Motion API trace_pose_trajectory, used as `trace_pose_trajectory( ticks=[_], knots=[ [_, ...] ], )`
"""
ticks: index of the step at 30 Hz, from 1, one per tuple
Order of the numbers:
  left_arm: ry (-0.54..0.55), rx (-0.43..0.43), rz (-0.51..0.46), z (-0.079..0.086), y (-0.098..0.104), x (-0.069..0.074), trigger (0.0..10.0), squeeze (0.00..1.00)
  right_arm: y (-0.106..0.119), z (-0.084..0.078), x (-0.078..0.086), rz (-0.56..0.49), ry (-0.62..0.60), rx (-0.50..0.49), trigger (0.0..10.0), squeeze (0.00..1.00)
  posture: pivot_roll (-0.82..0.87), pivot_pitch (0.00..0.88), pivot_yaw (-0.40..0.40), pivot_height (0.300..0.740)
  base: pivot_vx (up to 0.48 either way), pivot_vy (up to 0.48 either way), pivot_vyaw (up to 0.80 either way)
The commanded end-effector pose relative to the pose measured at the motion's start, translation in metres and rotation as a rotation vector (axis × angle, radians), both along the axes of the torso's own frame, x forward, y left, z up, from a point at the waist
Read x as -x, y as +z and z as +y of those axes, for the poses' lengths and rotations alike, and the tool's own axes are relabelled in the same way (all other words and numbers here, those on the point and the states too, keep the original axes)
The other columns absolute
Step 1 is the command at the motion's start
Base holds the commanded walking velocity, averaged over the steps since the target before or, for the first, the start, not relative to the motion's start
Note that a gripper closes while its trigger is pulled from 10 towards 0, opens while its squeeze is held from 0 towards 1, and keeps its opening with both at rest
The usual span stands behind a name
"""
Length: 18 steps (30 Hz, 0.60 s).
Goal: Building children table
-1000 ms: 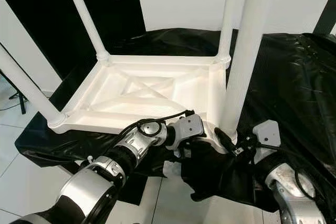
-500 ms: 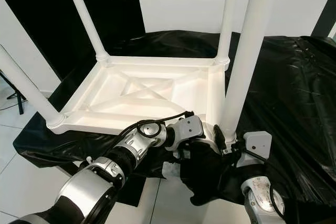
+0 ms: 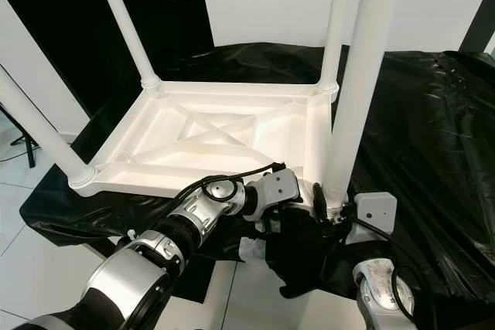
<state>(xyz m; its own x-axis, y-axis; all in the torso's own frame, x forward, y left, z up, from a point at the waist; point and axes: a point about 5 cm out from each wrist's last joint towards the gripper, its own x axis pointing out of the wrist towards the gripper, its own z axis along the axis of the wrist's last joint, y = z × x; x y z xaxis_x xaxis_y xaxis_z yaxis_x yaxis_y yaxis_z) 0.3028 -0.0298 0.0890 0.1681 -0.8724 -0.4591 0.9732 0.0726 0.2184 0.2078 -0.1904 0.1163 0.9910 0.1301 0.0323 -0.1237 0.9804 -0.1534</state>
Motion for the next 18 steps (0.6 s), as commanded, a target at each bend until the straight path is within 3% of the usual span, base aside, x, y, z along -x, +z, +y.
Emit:
trace_pose_trajectory(
  ticks=[1,2,9,16,17,18],
  knots=[
    [0.32,-0.114,-0.022,0.013,-0.041,0.005,10.0,0.0,0.0,0.002,-0.003,0.007,0.046,-0.022,10.0,0.84,0.01,0.0,0.074,0.74,0.0,0.0,0.0],
    [0.32,-0.113,-0.023,0.012,-0.041,0.005,10.0,0.0,0.002,0.001,-0.004,0.005,0.07,-0.015,10.0,0.0,0.01,0.0,0.075,0.74,0.0,0.0,0.0],
    [0.313,-0.111,-0.022,0.01,-0.041,0.006,10.0,0.0,0.016,-0.018,-0.014,-0.036,0.19,0.101,10.0,0.0,0.01,0.0,0.075,0.74,0.0,0.0,0.0],
    [0.311,-0.11,-0.022,0.009,-0.041,0.007,10.0,0.0,0.021,-0.023,-0.019,-0.03,0.259,0.124,9.8,0.0,0.01,0.0,0.075,0.74,0.0,0.0,0.0],
    [0.31,-0.109,-0.021,0.009,-0.041,0.007,10.0,0.0,0.022,-0.024,-0.021,-0.016,0.306,0.131,0.0,0.0,0.01,0.0,0.073,0.74,0.0,0.0,0.0],
    [0.31,-0.109,-0.021,0.009,-0.041,0.007,10.0,0.0,0.022,-0.024,-0.021,-0.016,0.306,0.131,0.0,0.0,0.01,0.0,0.073,0.74,0.0,0.0,0.0]
  ],
)
